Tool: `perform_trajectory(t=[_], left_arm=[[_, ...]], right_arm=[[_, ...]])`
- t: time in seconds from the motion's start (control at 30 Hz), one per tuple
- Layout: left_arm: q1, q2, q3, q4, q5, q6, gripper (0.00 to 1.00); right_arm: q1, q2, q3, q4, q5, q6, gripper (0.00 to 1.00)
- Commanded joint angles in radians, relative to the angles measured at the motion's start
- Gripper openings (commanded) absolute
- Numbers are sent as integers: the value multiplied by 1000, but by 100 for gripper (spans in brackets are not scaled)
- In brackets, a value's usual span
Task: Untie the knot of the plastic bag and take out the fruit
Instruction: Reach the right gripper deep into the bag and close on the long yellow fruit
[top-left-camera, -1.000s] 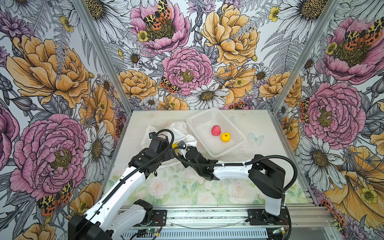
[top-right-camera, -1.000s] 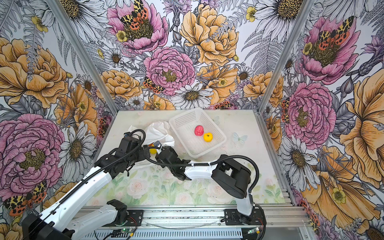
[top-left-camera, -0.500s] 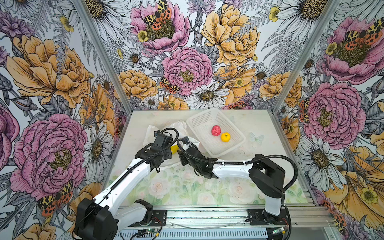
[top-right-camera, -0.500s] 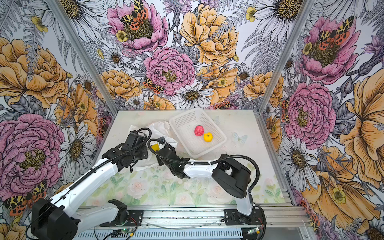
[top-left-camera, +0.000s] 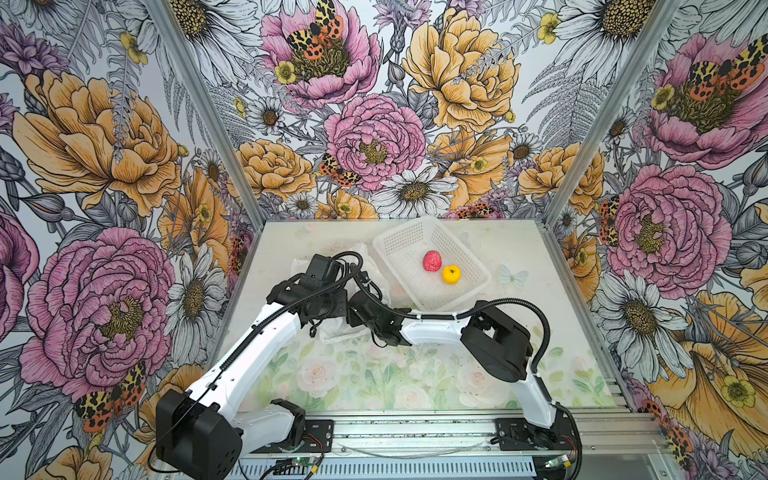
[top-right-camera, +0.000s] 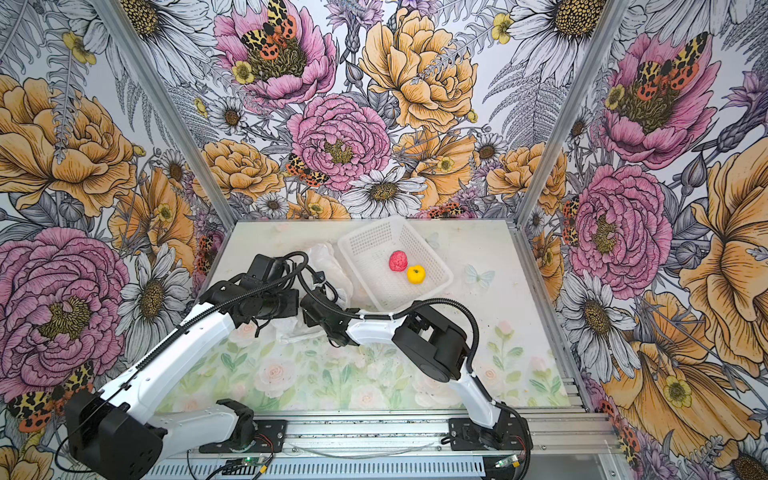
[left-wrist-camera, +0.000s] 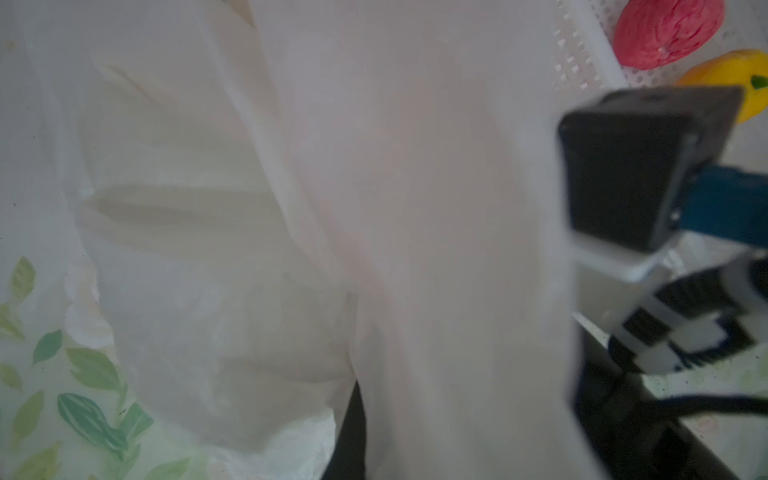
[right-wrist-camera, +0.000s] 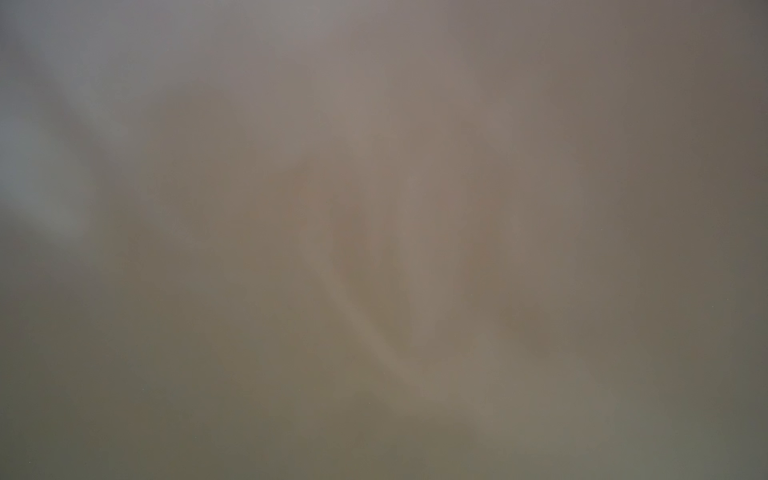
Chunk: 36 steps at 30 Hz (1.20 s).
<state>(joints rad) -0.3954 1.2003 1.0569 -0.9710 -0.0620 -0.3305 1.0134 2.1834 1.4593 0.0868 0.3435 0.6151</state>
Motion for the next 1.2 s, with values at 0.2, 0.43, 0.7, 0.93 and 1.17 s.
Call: perform_trajectory(t=[0.2,0.43,0.7,0.93,1.17], left_arm=[[28,11,11,-21,114,74,0],[58,2,-4,1,146,74,0],[58,42,-5,6,182,74,0],[63,43,-7,8,196,77,0],[65,28,-8,10,189,74,0]], right_arm=[[-57,-60,-48,-39,11,-30,43],[-67,-365,-301,21,36,-160,22],[-68,-604,-467,10,72,-240,41],[-70,-830,-632,47,139,-308,78],[-89,-964,-755,125,45,-366,98]])
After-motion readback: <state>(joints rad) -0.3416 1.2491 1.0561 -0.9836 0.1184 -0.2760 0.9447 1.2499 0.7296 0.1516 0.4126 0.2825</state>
